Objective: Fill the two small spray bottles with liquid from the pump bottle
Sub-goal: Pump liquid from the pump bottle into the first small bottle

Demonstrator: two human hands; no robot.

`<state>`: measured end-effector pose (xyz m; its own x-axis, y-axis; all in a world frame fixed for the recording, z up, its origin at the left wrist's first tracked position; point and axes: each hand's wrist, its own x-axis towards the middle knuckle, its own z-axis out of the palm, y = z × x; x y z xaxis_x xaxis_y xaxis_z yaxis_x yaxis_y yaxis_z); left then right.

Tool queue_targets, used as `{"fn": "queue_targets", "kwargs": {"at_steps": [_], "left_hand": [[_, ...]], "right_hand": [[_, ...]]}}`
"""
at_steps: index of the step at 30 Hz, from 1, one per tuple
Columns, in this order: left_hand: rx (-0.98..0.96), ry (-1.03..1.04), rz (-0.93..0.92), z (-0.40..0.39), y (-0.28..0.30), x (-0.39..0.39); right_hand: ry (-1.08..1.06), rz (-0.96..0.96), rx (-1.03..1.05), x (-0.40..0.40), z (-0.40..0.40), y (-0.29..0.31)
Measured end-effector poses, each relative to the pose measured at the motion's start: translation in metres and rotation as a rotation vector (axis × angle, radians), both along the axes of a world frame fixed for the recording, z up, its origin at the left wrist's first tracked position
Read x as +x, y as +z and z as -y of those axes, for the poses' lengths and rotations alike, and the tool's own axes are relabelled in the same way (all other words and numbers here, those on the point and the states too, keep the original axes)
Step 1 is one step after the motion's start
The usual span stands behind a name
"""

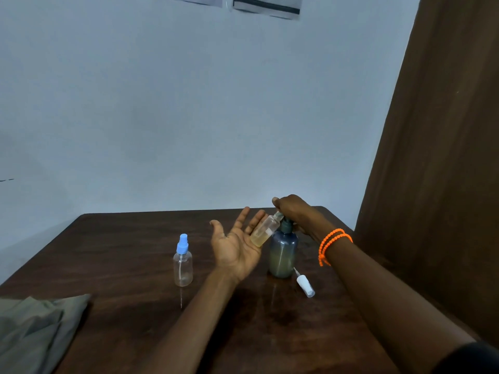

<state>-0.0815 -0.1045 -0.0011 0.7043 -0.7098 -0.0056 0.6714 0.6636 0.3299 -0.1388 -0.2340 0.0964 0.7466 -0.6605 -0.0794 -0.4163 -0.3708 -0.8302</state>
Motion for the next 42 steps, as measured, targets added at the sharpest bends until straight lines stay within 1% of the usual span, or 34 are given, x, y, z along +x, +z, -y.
{"fn": "queue_targets", "kwargs": {"at_steps": [2,5,10,14,18,20,23,31,34,37,42], "left_hand": [[0.001,-0.001,0.001,0.0,-0.001,0.001],[0.007,0.006,0.006,0.0,-0.002,0.0],[-0.005,0.004,0.008,-0.001,0.001,0.002],[0.001,0.011,0.009,-0.004,0.001,0.0],[-0.002,-0.004,0.004,-0.002,0.003,0.0],[0.006,-0.005,0.01,-0.003,0.003,0.0],[0.02,0.0,0.013,-0.003,0.001,0.002],[0.023,0.006,0.016,-0.003,0.004,0.002],[0.019,-0.012,0.018,-0.002,0.003,0.001],[0.018,-0.014,0.003,-0.002,0.001,0.002],[0.018,-0.013,0.004,-0.002,0.002,0.001]], "right_hand": [[-0.008,0.005,-0.017,0.0,-0.002,-0.003],[0.0,-0.042,-0.097,0.0,-0.004,0.0],[0.008,-0.016,-0.039,-0.001,-0.004,0.001],[-0.017,-0.037,-0.085,-0.002,-0.004,-0.001],[0.017,-0.036,-0.062,-0.002,-0.004,0.008],[0.021,-0.007,-0.039,-0.001,-0.005,0.006],[0.004,0.02,-0.063,0.001,-0.003,-0.003],[0.078,-0.047,-0.036,-0.004,-0.004,0.009],[0.057,-0.008,0.001,-0.001,-0.003,0.002],[0.034,0.002,-0.007,0.001,-0.003,-0.005],[0.038,0.002,-0.011,-0.002,-0.003,0.002]]}}
